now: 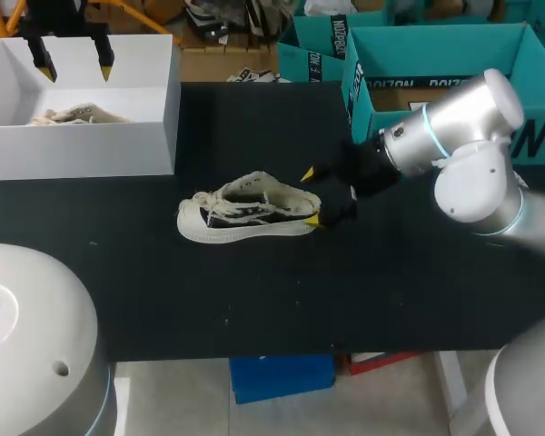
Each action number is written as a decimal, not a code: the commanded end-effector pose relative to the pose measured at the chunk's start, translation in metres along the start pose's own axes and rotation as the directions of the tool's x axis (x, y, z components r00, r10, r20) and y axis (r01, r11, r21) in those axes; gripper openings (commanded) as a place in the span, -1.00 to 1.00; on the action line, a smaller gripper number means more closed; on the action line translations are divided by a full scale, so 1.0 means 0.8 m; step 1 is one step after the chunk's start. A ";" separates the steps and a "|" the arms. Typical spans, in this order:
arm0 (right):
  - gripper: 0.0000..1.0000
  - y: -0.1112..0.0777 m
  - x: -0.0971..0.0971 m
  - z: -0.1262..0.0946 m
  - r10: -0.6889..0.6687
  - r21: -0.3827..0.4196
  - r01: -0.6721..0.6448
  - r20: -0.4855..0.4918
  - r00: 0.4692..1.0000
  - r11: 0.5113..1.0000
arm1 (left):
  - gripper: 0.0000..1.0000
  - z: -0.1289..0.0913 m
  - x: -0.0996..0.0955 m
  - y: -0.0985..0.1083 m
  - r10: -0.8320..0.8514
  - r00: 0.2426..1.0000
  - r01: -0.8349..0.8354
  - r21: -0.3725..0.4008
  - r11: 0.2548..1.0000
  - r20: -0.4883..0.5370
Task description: Take the shoe out of the shoebox, open the shoe tongue, remove and reinsert the insole, then place the shoe into the shoebox
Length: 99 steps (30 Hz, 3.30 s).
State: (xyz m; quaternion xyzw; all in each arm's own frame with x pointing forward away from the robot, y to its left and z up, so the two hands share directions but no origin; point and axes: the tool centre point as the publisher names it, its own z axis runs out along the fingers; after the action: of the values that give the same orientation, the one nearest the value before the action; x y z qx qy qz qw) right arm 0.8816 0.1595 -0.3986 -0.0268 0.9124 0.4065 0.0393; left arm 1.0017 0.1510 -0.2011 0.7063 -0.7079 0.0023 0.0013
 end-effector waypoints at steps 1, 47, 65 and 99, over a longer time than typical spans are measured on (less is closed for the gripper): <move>1.00 -0.004 -0.007 0.013 -0.002 -0.021 0.002 -0.010 1.000 1.000 | 1.00 -0.001 0.001 0.001 -0.001 1.000 0.001 -0.002 1.000 0.003; 1.00 -0.011 -0.003 0.063 0.041 -0.096 -0.047 -0.071 0.997 0.994 | 1.00 -0.001 0.001 0.001 -0.001 1.000 0.001 -0.002 1.000 0.003; -1.00 -0.017 0.002 0.067 0.078 -0.081 -0.084 -0.074 0.994 0.993 | 1.00 -0.001 0.001 0.001 -0.001 1.000 0.001 -0.002 1.000 0.003; -1.00 -0.017 0.002 0.067 0.078 -0.081 -0.084 -0.074 0.994 0.993 | 1.00 0.039 0.299 0.193 -0.136 0.986 0.131 0.057 0.990 0.097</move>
State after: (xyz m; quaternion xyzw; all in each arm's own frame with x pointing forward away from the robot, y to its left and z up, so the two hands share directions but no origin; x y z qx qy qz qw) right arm 0.8838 0.1886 -0.4430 -0.0066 0.8954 0.4451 -0.0114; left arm 0.8491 -0.0698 -0.2240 0.7520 -0.6585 -0.0119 -0.0264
